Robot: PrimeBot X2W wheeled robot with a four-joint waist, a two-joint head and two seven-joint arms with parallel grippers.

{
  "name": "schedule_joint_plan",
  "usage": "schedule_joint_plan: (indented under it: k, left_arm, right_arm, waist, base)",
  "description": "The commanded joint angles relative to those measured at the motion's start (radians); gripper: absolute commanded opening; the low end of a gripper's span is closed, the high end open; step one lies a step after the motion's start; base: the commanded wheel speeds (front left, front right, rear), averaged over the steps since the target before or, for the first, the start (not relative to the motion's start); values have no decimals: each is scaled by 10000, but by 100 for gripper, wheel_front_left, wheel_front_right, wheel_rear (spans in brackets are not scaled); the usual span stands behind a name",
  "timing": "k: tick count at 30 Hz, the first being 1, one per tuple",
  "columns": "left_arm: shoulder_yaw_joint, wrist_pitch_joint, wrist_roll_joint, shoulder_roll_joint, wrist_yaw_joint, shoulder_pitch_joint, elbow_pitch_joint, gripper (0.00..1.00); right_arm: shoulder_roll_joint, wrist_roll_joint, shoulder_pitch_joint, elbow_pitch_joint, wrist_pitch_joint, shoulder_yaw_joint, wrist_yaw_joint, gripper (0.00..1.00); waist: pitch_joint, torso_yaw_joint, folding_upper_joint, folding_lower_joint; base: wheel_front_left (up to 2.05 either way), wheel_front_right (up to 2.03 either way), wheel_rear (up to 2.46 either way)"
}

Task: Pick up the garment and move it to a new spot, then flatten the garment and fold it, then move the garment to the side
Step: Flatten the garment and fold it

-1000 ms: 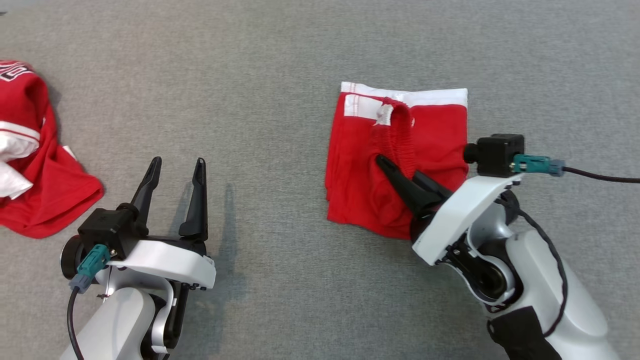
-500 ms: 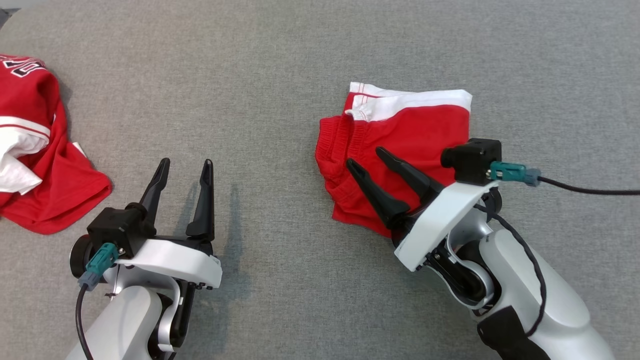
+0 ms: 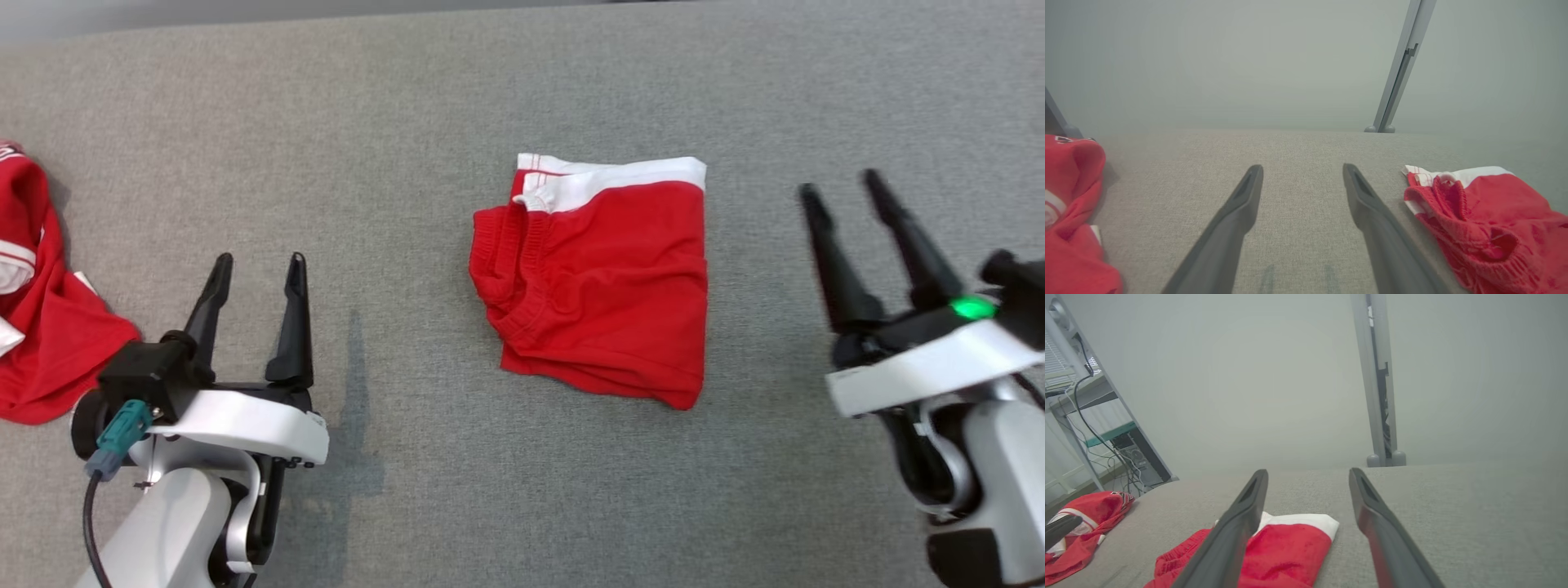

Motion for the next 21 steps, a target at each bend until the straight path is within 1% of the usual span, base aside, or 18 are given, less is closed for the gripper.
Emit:
schedule_joint_plan:
  k: [1,4,8,12,21]
  left_arm:
    - [79,-53,-46,117,95,62,-77,100]
    - [179,-31,-56,257,199,250,-248,100]
    - [327,25,-114,482,271,505,-435,100]
    - [313,84,-113,658,322,803,-513,100]
    - [233,217,-255,911,442,1740,-799,100]
  right_arm:
    - [-12,-280,234,-80,-88,-320,1,100]
    - [76,-1020,723,-334,-157,-1234,1,100]
    - [253,-1669,1343,-703,-2,-1889,1,100]
    - [384,-2016,1889,-1021,217,-2073,1,100]
    - [634,-2207,2901,-1235,604,-2231,1,100]
  waist:
    - [-130,-120,0,0]
    - [-328,-236,0,0]
    - [-639,-371,0,0]
    - [-1055,-442,0,0]
    - [-2168,-527,0,0]
  base:
    - [0,0,0]
    - [0,0,0]
    - [0,0,0]
    - [0,0,0]
    - [0,0,0]
